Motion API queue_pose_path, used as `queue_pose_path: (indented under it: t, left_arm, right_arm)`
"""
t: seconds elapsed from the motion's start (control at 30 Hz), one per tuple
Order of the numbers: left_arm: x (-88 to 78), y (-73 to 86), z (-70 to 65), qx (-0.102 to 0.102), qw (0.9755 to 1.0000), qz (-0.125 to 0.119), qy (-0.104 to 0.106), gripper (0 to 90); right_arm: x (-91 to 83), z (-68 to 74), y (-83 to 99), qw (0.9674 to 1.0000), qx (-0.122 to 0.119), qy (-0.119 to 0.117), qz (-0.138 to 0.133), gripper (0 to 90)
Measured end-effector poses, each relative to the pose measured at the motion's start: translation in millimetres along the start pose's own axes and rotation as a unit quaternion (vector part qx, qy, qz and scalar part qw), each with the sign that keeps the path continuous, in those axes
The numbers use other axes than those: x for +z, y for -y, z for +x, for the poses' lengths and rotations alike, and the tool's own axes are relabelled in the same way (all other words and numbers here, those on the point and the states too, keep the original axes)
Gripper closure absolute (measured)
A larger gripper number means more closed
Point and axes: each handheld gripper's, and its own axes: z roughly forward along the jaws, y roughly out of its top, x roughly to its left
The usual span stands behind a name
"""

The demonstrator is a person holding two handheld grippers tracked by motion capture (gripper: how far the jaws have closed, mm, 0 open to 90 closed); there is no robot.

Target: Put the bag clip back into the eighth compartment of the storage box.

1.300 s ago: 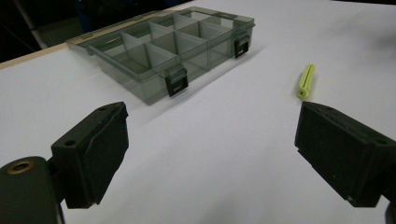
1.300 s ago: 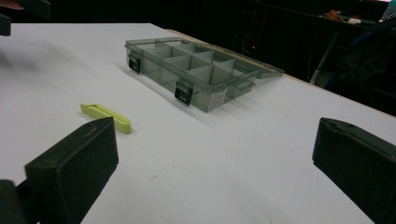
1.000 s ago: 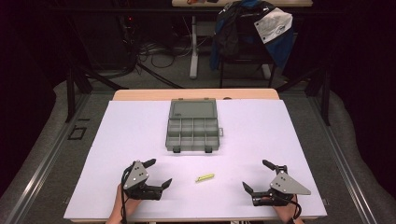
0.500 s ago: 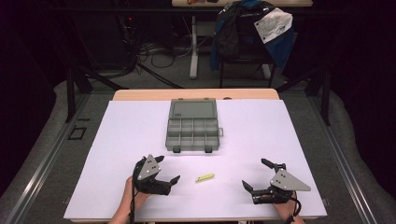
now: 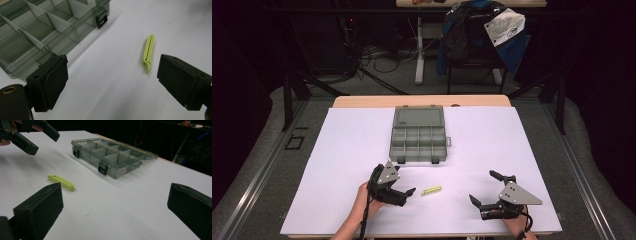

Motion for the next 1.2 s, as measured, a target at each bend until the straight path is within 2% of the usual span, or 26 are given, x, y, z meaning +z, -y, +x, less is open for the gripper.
queue_pose_path:
  t: [0.1, 0.37, 0.47, 0.6, 0.63, 0.77, 0.8, 0.87, 0.97, 1.2]
  left_arm:
    - [5.5, -5.8, -2.2, 0.007, 0.9999, 0.014, 0.002, 11.2]
    - [21.2, -18.4, -8.6, 0.02, 0.9986, 0.043, 0.025, 11.0]
    - [28.9, -23.1, -13.7, 0.03, 0.9973, 0.061, 0.03, 10.8]
    - [32.1, -25.7, -16.9, 0.034, 0.9967, 0.067, 0.03, 10.6]
    - [33.4, -28.1, -19.2, 0.046, 0.9958, 0.076, 0.023, 10.6]
    - [39.6, -32.1, -21.6, 0.051, 0.9939, 0.092, 0.033, 10.6]
    - [39.6, -32.1, -21.6, 0.051, 0.9939, 0.092, 0.033, 10.6]
    - [44.3, -33.9, -23.9, 0.059, 0.9924, 0.104, 0.03, 10.7]
    - [46.6, -34.2, -26.1, 0.064, 0.9924, 0.104, 0.016, 10.6]
    - [48.7, -37.5, -29.5, 0.07, 0.9907, 0.115, 0.022, 14.5]
  right_arm:
    - [-0.5, -0.6, 0.4, 1.0, 0.002, -0.001, 0.001, 0.0]
    - [0.1, -0.3, 0.2, 1.0, 0.001, -0.007, 0.001, 0.0]
    - [0.5, -1.3, 0.8, 0.9999, 0.006, -0.009, 0.003, 0.0]
    - [1.1, -1.0, 0.8, 0.9999, 0.006, -0.009, 0.001, 0.0]
    - [1.2, -1.0, 0.7, 1.0, 0.004, -0.008, 0.003, 0.0]
    - [2.1, -2.3, 1.7, 0.9999, 0.004, -0.011, 0.01, 0.0]
    - [2.0, -2.4, 1.9, 0.9999, 0.005, -0.011, 0.01, 0.0]
    - [1.2, -2.2, 1.4, 0.9999, 0.005, -0.011, 0.009, 0.0]
    - [2.0, -0.9, 0.6, 0.9999, 0.003, -0.011, 0.008, 0.0]
    - [4.3, -1.3, 0.7, 0.9998, 0.0, -0.009, 0.015, 0.0]
